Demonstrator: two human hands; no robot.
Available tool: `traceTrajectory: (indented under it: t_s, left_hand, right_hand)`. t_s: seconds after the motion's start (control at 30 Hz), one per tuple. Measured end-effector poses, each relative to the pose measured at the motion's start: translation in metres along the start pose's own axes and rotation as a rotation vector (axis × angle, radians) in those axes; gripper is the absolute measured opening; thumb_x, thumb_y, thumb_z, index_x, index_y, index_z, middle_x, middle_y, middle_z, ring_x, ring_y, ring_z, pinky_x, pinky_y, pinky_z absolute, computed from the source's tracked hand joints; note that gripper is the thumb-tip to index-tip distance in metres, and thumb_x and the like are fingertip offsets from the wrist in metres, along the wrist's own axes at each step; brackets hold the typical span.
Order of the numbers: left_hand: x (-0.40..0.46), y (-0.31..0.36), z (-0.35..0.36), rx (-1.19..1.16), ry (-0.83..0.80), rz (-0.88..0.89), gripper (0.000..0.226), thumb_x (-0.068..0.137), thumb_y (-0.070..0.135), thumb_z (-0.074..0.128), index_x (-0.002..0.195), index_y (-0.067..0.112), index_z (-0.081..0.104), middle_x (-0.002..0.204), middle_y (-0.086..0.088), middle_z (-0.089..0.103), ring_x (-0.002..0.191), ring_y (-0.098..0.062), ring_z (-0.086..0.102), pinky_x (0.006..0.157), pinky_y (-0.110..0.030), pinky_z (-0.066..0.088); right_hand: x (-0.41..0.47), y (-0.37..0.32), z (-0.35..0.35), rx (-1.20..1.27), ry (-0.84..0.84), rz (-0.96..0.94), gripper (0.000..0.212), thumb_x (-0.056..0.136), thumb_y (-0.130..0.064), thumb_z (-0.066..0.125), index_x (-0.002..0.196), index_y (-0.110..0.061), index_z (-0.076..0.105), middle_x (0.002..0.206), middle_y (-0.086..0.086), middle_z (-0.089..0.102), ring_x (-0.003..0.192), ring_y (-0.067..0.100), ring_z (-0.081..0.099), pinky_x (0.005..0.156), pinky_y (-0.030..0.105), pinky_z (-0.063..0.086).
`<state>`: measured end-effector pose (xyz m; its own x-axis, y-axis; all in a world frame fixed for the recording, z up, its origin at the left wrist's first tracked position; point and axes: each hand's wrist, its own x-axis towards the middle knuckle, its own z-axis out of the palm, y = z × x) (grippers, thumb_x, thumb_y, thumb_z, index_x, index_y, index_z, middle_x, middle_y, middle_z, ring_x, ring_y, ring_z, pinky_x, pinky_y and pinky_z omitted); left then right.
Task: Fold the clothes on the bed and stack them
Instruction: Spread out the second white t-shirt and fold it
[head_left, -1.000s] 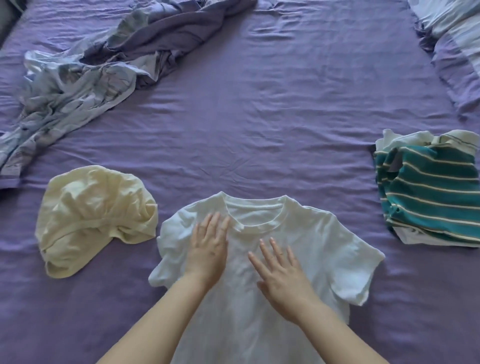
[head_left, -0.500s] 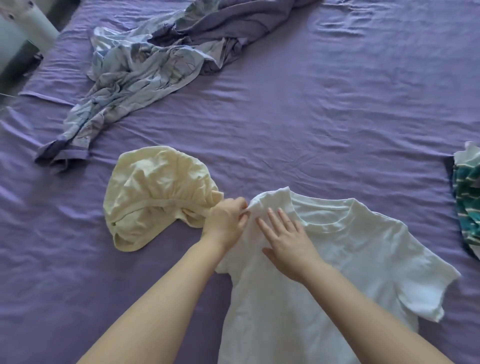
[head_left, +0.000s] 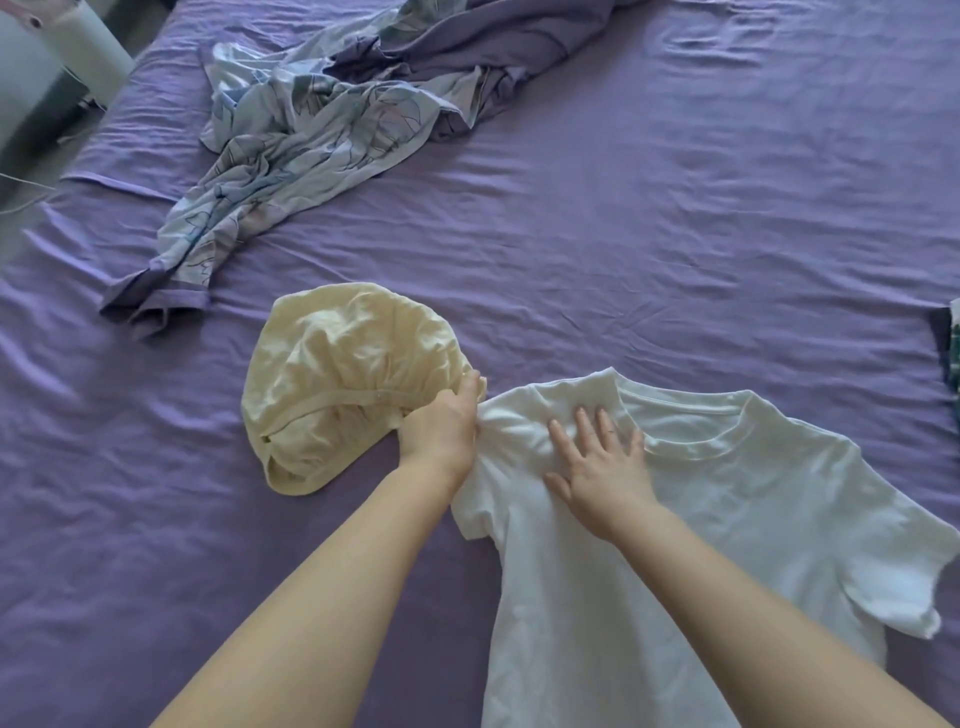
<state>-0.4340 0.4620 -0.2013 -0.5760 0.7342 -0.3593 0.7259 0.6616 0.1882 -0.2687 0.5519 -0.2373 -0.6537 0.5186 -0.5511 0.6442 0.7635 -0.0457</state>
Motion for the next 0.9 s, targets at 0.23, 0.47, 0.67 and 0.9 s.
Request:
traceTrajectory:
  t_s: [0.23,0.47,0.67,0.9]
  left_hand:
    - [-0.047,0.013,0.027,0.076,0.174,0.02,0.074,0.081,0.035,0.067,0.144,0.023,0.031,0.141,-0.007,0.037,0.131,-0.025,0.035,0.105,-0.039,0.033]
    - [-0.094,0.003,0.065,0.021,0.217,0.445,0.029,0.053,0.007,0.085,0.074,0.018,0.067,0.081,0.002,0.066,0.082,-0.022,0.065,0.069,-0.03,0.05]
    - [-0.096,-0.011,0.064,0.135,0.14,0.571,0.043,0.053,0.003,0.08,0.094,0.013,0.072,0.094,-0.005,0.069,0.087,-0.025,0.068,0.069,-0.031,0.056]
    - [-0.08,-0.011,0.048,0.504,0.289,0.83,0.024,0.078,-0.001,0.053,0.071,0.014,0.07,0.065,-0.001,0.065,0.057,-0.019,0.062,0.057,-0.026,0.053]
  right_hand:
    - [-0.033,-0.011,0.027,0.047,0.065,-0.065,0.063,0.097,-0.046,0.027,0.148,-0.031,-0.005,0.158,0.008,-0.012,0.144,0.029,-0.016,0.112,0.057,-0.007]
    - [-0.092,-0.009,0.067,0.078,-0.024,0.006,0.062,0.095,-0.049,0.029,0.149,-0.033,0.002,0.158,0.003,-0.009,0.144,0.028,-0.014,0.113,0.055,-0.003]
    - [-0.134,-0.001,0.068,0.063,-0.014,0.067,0.06,0.076,-0.049,0.034,0.122,-0.024,0.063,0.132,0.011,0.057,0.12,0.033,0.055,0.083,0.064,0.046]
    - [-0.132,0.01,0.092,0.071,-0.052,0.033,0.064,0.095,-0.049,0.025,0.147,-0.034,-0.008,0.157,0.003,-0.016,0.144,0.026,-0.018,0.11,0.06,-0.001]
